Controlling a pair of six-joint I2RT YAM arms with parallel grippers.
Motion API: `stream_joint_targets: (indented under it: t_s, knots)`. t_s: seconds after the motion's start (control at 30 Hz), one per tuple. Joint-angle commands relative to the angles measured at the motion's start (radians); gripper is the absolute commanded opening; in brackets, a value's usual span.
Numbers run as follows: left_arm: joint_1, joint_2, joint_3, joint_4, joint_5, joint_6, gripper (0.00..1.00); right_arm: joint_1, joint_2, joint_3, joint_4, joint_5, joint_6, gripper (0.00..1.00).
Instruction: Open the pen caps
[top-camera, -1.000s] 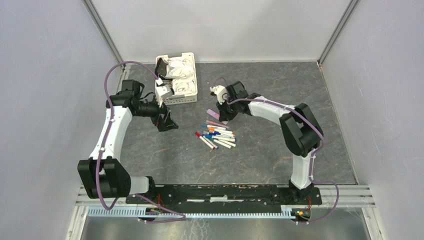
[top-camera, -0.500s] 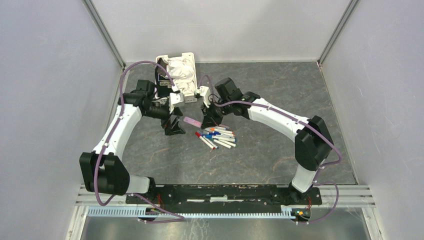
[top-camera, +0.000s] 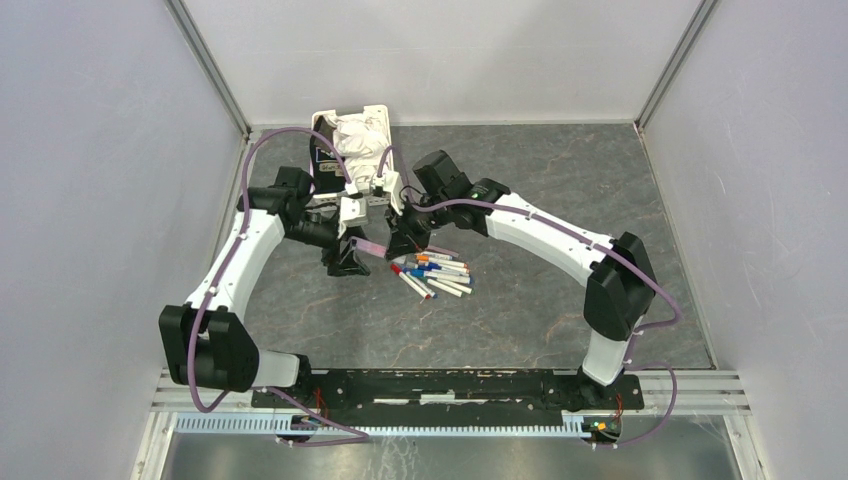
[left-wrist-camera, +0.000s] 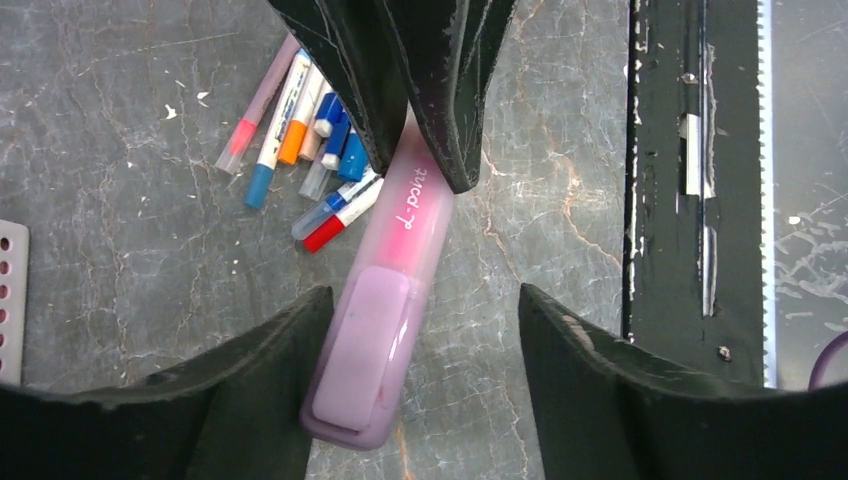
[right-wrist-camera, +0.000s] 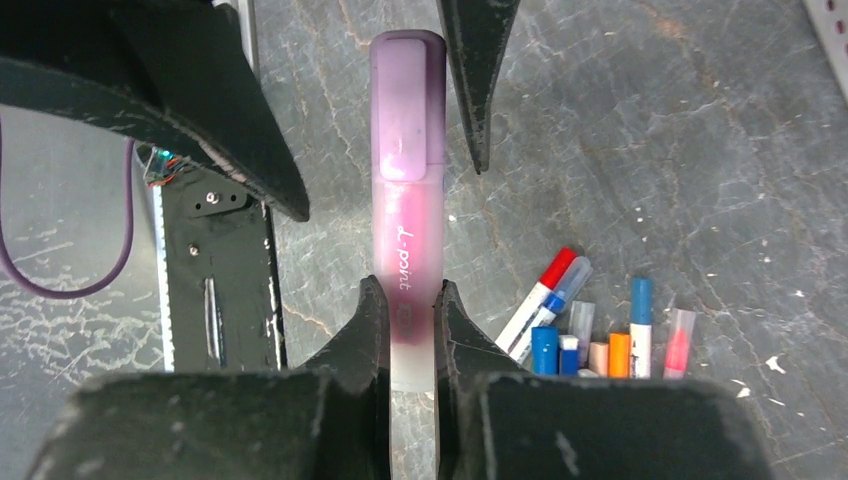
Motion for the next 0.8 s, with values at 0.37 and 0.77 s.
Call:
stream_joint_targets:
  t_s: [0.37,0.77]
  knots:
    - [-0.026,-0.081,-0.016,-0.016,0.084,0.134,0.03,0.007,0.077,0.091,0.019,-0.100,0.068,0.55]
    - [-0.030,-0.113,-0.051,-0.071,0.066,0.337,0.02,-0.043,0.063,-0.020,0.161,-0.312,0.247,0.03]
